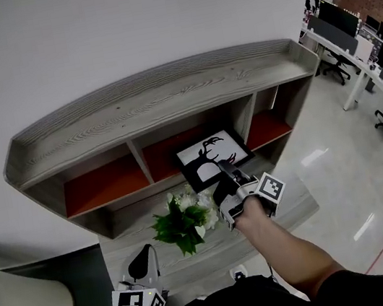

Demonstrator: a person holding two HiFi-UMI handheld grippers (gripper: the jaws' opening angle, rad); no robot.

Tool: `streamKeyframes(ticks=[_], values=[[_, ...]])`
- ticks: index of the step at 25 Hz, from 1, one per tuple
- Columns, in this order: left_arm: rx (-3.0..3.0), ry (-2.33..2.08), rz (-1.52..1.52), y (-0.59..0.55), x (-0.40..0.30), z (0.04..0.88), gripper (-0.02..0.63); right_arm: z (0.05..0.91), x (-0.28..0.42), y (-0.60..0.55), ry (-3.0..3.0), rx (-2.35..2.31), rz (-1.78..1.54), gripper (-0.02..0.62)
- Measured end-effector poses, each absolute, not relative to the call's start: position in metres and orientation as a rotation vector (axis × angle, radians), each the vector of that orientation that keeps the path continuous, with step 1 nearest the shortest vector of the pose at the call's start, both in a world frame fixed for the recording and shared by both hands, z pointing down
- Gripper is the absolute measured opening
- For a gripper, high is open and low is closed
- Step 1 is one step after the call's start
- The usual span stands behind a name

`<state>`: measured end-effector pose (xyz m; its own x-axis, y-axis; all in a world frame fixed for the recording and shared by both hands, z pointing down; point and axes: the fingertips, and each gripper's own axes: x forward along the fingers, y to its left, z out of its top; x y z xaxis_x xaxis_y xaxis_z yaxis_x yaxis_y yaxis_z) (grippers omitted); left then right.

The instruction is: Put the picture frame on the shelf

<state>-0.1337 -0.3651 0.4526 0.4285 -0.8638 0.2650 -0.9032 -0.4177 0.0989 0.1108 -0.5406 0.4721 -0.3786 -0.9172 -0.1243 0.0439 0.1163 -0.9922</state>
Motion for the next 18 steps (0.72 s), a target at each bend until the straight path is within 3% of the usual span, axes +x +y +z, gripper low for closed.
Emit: streamKeyframes(ticks=[18], values=[[2.390,-1.601,0.271,-0.360,-0.144,0.459,0.009,0.478,0.086,-0.575,1.567,-1.022,-1.404,0.046]])
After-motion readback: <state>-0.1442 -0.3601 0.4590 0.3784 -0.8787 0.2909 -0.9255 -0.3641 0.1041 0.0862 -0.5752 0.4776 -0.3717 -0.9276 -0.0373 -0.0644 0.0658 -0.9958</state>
